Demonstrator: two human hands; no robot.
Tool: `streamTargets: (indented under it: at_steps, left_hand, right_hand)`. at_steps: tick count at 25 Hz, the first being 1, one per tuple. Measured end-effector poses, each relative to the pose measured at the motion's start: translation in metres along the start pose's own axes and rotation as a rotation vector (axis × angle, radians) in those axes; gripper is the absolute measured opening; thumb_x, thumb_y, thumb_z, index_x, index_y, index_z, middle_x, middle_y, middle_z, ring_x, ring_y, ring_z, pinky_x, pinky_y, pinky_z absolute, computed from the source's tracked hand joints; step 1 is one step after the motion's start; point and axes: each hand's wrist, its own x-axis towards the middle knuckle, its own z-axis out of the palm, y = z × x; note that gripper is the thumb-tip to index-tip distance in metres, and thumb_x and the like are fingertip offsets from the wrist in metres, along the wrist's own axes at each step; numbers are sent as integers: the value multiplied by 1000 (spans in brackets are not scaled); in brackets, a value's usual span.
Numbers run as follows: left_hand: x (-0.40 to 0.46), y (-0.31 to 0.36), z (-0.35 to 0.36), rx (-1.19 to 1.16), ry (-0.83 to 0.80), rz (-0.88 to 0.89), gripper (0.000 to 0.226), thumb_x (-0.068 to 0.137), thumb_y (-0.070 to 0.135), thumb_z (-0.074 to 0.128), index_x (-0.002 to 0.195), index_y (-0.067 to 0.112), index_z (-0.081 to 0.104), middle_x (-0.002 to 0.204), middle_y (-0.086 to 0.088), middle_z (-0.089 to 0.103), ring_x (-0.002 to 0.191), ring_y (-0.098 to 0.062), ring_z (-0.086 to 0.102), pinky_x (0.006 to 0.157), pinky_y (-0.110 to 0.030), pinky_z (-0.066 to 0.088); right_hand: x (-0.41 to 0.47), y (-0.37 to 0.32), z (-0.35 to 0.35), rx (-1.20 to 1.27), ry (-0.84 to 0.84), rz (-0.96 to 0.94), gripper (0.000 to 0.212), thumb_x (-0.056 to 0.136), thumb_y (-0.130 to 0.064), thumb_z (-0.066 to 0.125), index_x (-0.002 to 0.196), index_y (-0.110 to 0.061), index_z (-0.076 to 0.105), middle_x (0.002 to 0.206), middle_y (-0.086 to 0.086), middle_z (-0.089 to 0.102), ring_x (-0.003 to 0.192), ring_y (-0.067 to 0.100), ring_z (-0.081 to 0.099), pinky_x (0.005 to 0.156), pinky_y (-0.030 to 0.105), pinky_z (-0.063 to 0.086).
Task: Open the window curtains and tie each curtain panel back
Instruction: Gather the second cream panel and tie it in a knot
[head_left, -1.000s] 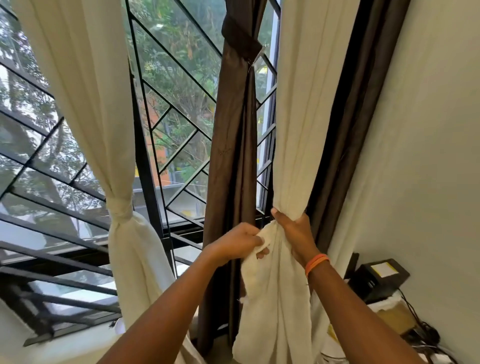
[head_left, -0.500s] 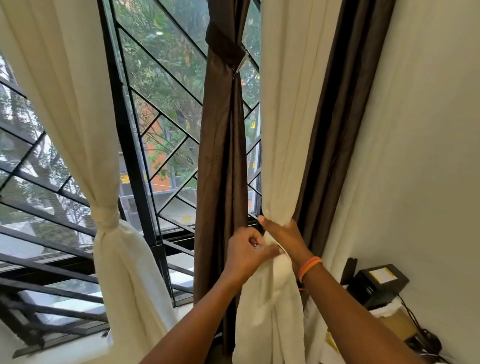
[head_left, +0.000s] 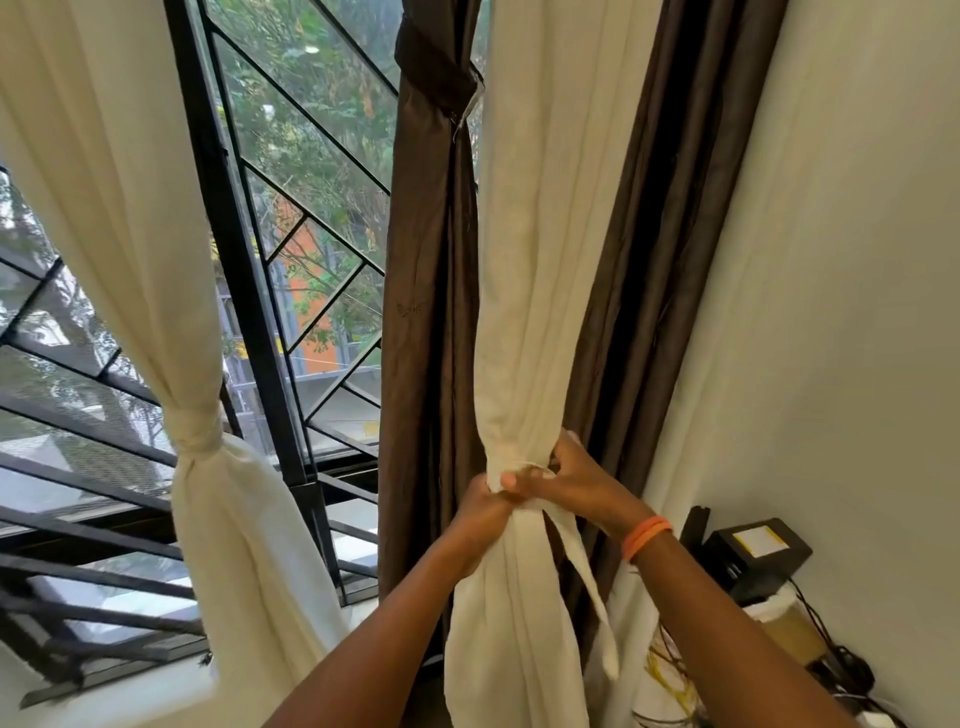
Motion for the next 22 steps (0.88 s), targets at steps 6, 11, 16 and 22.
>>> streamTargets:
  at_steps: [6,11,16,22]
  left_hand:
    - [0,2,-8,45,-112,-43,24,86,37,71,109,30,68,104,7,74,96,-4,69,78,-16,53]
    - [-3,-8,-9,-76,-297,-101,89,60,71,73,133,25,53,126,-4,64,117,-24,60,103,-42,49]
    - [-10,-12,3,-256,-277,-299,100,73,85,8,130,20,57,118,-37,53,88,-31,64,78,-34,51]
    - [-7,-15,-2,-543,-203,-307,61,79,70,54,96,14,73,69,-4,61,60,-14,58,63,-30,52]
  right_hand:
    - [-13,17,-39,-130,-92,-102,11,86,-18,74,90,-7,74,80,6,74,75,15,69,70,30,54]
    - [-2,17,-61,-148,-152,-39,10,87,-14,71,95,-9,75,89,12,74,83,17,69,84,37,53]
    - [9,-4,-19,-87,-126,-93,19,91,-4,64,101,-18,72,96,-8,75,95,8,70,82,22,55]
    - [30,-15,8,-43,76,29,28,94,-2,60,72,-19,55,61,-9,62,60,2,60,55,13,45]
